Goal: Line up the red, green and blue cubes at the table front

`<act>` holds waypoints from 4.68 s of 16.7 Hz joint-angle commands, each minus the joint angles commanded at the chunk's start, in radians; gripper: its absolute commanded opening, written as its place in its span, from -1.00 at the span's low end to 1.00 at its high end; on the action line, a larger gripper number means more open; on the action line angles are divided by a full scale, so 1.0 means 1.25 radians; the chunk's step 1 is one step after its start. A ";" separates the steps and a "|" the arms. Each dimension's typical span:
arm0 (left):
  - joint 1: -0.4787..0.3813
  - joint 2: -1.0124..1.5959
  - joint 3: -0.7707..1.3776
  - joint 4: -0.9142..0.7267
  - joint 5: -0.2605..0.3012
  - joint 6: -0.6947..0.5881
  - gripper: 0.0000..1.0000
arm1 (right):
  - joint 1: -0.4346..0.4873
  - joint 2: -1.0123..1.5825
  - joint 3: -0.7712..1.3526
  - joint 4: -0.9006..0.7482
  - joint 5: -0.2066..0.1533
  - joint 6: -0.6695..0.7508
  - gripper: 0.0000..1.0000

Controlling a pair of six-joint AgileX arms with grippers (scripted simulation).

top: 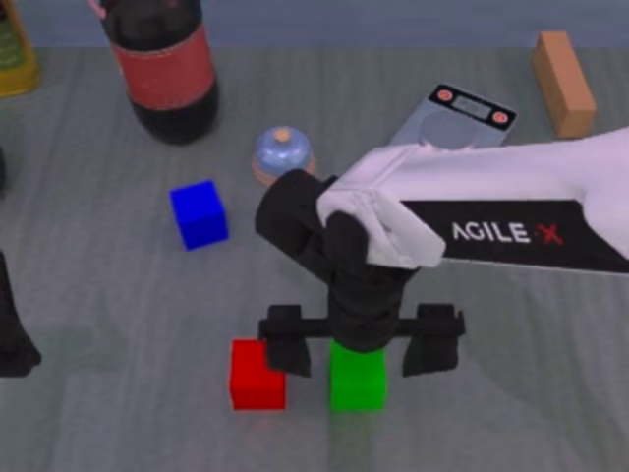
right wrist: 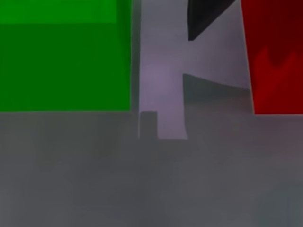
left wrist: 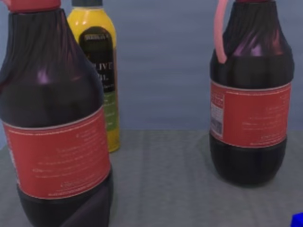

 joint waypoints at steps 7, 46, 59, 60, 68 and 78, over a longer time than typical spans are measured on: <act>0.000 0.000 0.000 0.000 0.000 0.000 1.00 | 0.006 -0.039 0.078 -0.120 0.000 0.001 1.00; -0.248 1.842 1.659 -1.028 0.035 0.692 1.00 | -0.630 -1.620 -1.117 0.637 0.000 -0.649 1.00; -0.248 1.919 1.670 -1.010 0.004 0.721 1.00 | -0.663 -1.707 -1.164 0.705 -0.015 -0.680 1.00; -0.249 1.925 1.649 -0.983 0.004 0.722 1.00 | -0.663 -1.707 -1.164 0.705 -0.015 -0.680 1.00; -0.249 1.965 1.535 -0.827 0.005 0.722 1.00 | -0.663 -1.707 -1.164 0.705 -0.015 -0.680 1.00; -0.249 1.965 1.535 -0.827 0.005 0.722 -0.21 | -0.663 -1.707 -1.164 0.705 -0.015 -0.680 1.00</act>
